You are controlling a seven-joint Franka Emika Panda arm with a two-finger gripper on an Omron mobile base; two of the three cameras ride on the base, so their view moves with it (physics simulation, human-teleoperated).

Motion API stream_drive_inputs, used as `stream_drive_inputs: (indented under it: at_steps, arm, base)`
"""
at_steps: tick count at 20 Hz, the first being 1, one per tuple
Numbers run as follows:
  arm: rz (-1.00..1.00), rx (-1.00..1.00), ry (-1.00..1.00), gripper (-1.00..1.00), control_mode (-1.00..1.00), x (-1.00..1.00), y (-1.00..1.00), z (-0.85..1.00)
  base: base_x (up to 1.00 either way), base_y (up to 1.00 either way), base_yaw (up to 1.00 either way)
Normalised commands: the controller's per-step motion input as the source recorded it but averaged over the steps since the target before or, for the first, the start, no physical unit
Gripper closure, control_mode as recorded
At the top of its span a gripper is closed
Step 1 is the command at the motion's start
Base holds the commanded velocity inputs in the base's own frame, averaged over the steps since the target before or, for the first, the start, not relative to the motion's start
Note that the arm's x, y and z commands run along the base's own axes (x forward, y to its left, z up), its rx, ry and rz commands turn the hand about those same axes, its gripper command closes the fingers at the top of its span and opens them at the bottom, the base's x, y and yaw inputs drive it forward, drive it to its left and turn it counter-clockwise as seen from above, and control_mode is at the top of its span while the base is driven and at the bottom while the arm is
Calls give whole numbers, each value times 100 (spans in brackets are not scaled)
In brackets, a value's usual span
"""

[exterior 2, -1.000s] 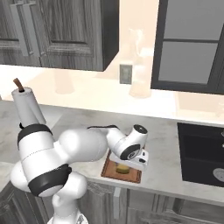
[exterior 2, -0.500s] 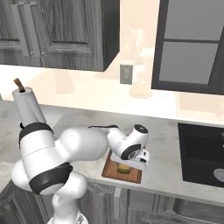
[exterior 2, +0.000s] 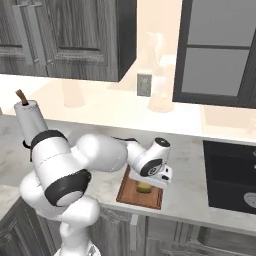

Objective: Pick up the sponge from the counter and clean the cutting board by briefly scrubbing or pressing down on the cutting board. Once finished, release the sponge.

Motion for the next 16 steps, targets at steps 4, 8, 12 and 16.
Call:
stream_drive_inputs:
  at_steps: [4,8,12,16]
  arm:
    - [0,0,0,100,-100,75,0,-10]
    - [0,0,0,100,-100,75,0,-9]
    - [0,0,0,100,-100,68,0,-16]
    - [0,0,0,100,-100,59,0,-21]
  base:
    - [0,0,0]
    - [0,0,0]
    - [0,0,0]
    - [0,0,0]
